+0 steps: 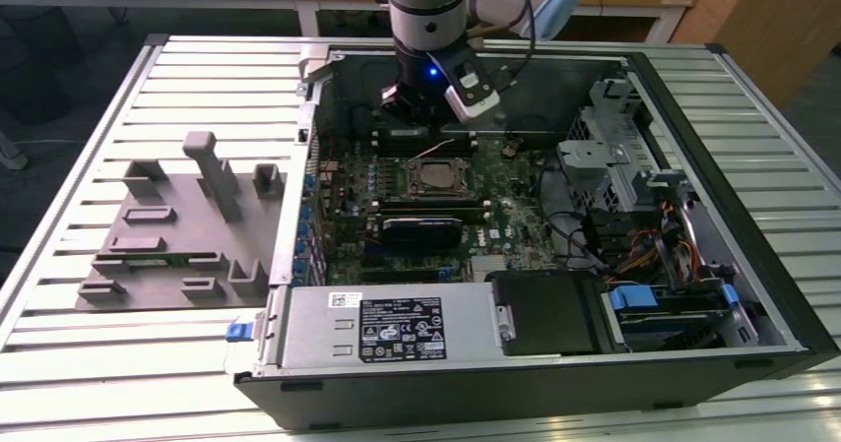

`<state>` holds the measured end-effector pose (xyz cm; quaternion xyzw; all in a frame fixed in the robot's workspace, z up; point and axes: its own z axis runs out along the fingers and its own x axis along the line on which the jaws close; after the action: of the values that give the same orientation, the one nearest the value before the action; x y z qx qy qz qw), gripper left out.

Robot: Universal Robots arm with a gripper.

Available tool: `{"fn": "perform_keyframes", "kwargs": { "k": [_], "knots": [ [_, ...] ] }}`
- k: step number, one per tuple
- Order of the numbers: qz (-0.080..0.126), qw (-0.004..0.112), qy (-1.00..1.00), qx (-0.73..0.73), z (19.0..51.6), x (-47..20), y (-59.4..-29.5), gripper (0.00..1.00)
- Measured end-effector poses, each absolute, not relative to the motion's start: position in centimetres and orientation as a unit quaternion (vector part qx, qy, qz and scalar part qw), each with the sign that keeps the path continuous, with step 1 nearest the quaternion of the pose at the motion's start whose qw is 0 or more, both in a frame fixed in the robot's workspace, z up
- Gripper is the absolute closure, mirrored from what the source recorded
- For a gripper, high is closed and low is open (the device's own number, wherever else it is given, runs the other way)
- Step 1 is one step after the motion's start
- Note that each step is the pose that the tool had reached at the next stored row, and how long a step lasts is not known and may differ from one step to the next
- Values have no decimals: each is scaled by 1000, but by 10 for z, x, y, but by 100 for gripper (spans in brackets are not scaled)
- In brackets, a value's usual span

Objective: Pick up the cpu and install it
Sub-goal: 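Install the first cpu locking lever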

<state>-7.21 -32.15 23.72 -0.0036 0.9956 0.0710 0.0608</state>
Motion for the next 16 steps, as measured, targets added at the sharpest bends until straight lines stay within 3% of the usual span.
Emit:
{"fn": "perform_keyframes", "kwargs": {
  "k": [16],
  "knots": [
    [71,61,996,-3,230,-70,-316,89]
  ]
}}
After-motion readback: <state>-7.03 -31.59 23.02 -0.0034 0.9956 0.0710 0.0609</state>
